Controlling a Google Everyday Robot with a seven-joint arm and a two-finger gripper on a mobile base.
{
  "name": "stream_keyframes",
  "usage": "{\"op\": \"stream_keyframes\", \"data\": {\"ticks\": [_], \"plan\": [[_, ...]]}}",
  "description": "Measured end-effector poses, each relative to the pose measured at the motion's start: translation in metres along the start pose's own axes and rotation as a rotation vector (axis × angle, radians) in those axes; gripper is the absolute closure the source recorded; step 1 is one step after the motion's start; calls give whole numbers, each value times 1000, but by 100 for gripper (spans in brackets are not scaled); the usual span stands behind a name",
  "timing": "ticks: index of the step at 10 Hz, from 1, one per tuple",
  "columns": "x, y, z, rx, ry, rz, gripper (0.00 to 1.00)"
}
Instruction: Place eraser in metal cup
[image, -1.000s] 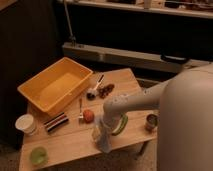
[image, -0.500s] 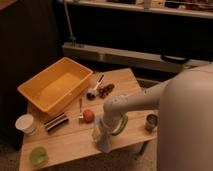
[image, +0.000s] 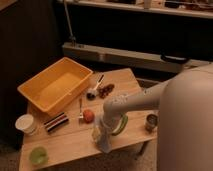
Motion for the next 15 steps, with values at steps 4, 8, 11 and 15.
{"op": "stream_keyframes", "data": {"ticks": [4, 8, 11, 15], "plan": [[-4, 5, -33, -7, -91, -27, 38], [-18, 32, -117, 15, -194, -84, 38], [-47, 69, -138, 61, -160, -155, 38], [-106, 130, -89, 89, -103, -348, 38]]}}
